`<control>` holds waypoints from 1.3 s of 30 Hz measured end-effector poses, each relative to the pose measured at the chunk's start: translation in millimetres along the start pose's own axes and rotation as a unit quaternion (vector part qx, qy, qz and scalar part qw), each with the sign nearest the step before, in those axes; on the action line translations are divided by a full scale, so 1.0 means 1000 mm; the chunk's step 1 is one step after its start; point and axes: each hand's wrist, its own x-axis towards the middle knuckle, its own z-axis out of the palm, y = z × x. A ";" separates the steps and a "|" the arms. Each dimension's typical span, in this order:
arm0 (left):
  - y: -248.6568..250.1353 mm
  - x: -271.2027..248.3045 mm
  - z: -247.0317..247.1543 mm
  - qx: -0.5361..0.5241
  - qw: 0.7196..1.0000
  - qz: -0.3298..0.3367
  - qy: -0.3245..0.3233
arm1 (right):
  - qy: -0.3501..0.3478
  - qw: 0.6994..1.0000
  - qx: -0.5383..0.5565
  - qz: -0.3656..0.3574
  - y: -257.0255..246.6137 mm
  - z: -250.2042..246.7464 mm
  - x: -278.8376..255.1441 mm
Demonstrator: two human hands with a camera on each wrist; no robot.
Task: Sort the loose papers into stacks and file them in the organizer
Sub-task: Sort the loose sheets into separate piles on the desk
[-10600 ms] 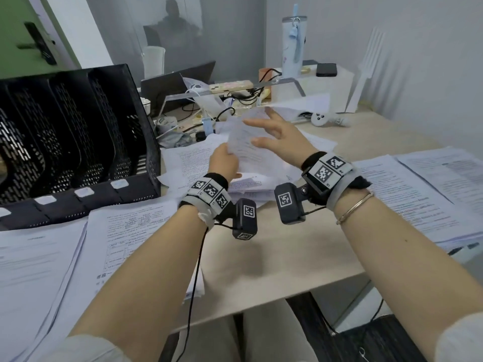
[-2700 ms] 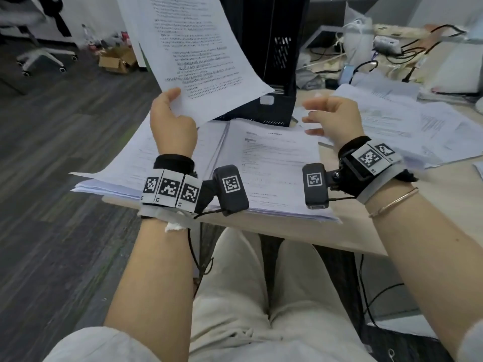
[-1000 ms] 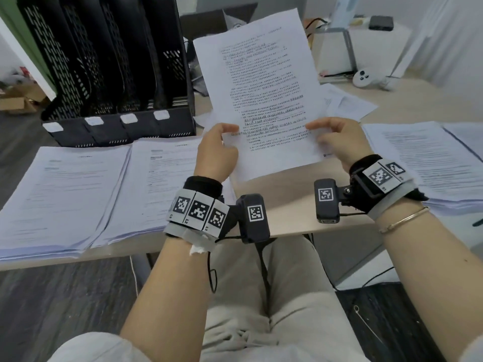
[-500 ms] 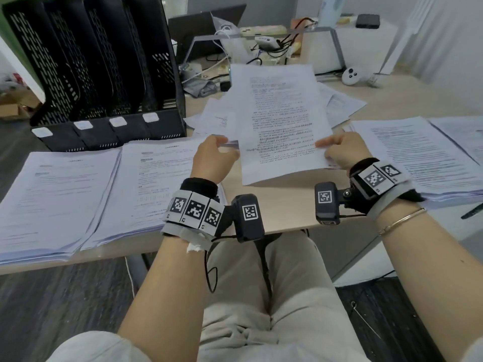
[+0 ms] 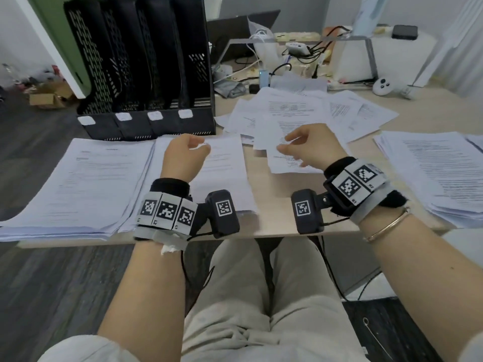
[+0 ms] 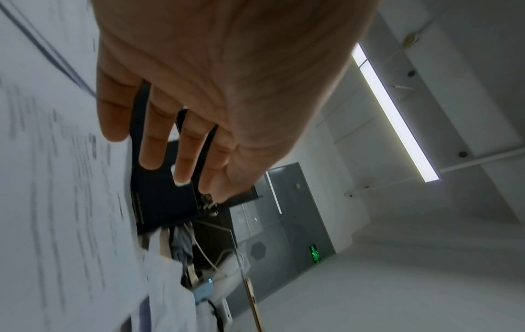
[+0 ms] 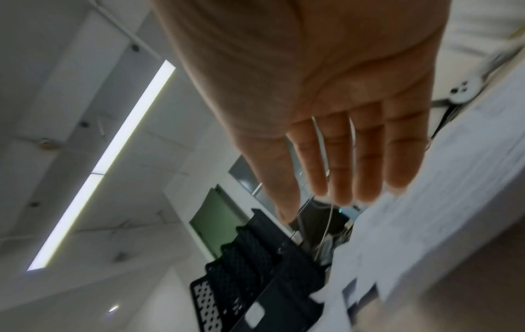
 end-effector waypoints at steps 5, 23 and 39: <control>-0.036 0.006 -0.025 0.007 0.998 -0.046 0.039 | -0.112 0.992 -0.042 -0.044 -0.025 0.050 -0.003; -0.074 -0.001 -0.012 0.241 0.949 -0.151 -0.137 | -0.209 0.975 -0.071 0.028 -0.040 0.088 0.003; -0.027 0.001 -0.041 -0.096 0.995 -0.014 -0.011 | 0.041 0.979 0.200 0.000 -0.034 0.029 0.031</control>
